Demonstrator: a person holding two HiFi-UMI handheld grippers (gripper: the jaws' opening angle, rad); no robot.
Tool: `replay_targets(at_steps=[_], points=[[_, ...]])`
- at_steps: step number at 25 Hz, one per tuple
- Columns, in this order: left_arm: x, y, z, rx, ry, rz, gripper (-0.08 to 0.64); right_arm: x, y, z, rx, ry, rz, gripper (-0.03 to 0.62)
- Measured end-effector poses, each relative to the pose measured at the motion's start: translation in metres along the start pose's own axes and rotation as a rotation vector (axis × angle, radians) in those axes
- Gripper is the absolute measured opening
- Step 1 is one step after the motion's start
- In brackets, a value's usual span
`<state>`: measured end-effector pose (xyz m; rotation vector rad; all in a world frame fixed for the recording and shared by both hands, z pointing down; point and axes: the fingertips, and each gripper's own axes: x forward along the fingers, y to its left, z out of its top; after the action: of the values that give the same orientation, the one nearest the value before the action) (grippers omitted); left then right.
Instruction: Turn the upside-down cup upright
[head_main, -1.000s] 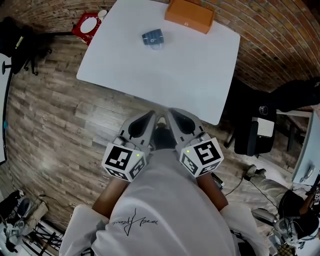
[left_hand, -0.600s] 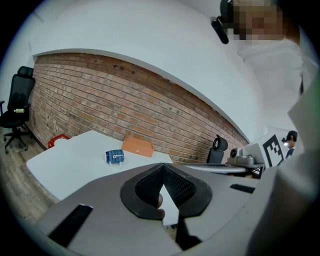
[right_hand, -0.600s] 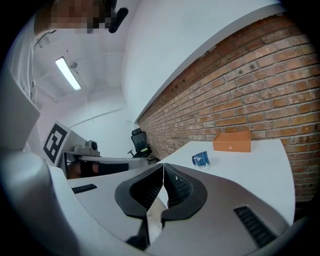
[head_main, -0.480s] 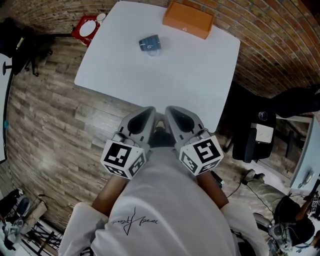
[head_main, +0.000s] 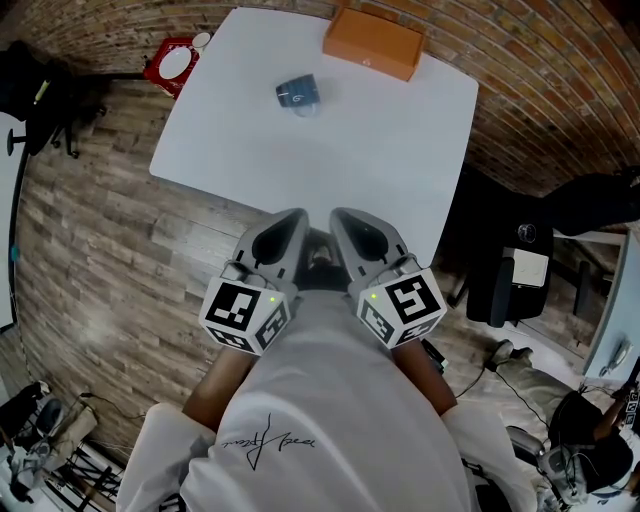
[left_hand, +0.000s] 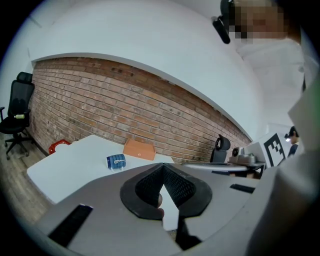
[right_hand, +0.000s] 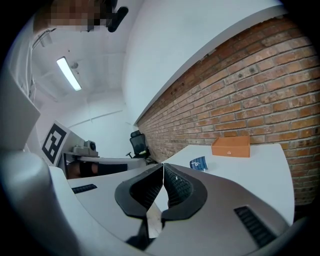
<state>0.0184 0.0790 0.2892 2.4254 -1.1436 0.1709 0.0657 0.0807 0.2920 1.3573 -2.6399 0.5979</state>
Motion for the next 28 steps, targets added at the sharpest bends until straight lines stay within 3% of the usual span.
replay_targets(at_steps=[13, 28], points=[[0.023, 0.021, 0.015, -0.010, -0.010, -0.024, 0.008, 0.027, -0.014, 0.009, 0.014, 0.020, -0.010, 0.021], [0.054, 0.056, 0.026, 0.011, 0.040, -0.027, 0.008, 0.068, -0.033, 0.024, 0.048, 0.041, -0.014, 0.021]])
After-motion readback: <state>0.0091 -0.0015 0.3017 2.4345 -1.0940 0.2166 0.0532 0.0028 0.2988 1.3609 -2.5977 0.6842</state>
